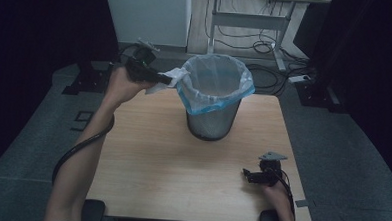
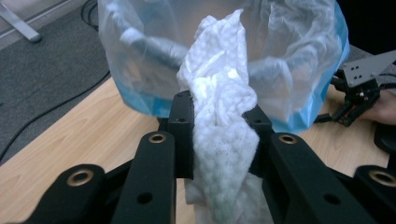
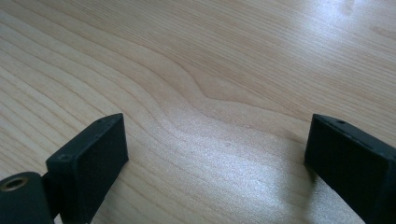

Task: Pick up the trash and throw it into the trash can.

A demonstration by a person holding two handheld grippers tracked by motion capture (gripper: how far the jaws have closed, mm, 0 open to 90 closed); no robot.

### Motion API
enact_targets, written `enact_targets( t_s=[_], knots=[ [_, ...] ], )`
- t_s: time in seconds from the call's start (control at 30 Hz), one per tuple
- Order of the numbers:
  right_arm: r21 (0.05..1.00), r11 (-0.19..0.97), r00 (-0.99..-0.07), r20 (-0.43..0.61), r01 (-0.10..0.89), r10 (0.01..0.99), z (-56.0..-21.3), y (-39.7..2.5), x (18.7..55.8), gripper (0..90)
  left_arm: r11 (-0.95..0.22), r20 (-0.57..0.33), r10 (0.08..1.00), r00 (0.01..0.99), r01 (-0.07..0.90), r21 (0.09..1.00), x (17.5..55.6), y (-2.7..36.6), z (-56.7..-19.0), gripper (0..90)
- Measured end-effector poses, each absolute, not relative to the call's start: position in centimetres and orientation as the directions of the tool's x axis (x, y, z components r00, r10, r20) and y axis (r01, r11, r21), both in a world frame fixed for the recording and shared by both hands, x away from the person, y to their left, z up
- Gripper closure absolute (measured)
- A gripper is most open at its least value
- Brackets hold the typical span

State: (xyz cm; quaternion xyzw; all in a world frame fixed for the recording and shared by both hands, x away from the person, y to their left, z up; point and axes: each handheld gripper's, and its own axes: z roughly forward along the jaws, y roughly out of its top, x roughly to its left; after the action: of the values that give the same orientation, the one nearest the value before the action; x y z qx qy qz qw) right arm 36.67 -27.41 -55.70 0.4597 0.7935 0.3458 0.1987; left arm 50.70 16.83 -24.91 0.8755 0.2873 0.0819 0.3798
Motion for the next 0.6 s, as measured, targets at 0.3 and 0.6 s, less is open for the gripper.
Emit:
enact_targets(
  t_s=[0.3, 0.6],
  knots=[
    [0.730, 0.339, -0.500, 0.003, 0.593, 0.866, -55.7, -27.4, 36.7, 4.9, -0.545, -0.071, 0.557, 0.827, 0.430, 0.720, 51.9, 14.1, -24.1, 71.5],
    [0.728, 0.342, -0.503, 0.005, 0.594, 0.864, -55.7, -27.3, 36.7, 3.7, -0.542, -0.068, 0.559, 0.826, 0.426, 0.724, 53.3, 11.7, -24.2, 71.7]
  ],
)
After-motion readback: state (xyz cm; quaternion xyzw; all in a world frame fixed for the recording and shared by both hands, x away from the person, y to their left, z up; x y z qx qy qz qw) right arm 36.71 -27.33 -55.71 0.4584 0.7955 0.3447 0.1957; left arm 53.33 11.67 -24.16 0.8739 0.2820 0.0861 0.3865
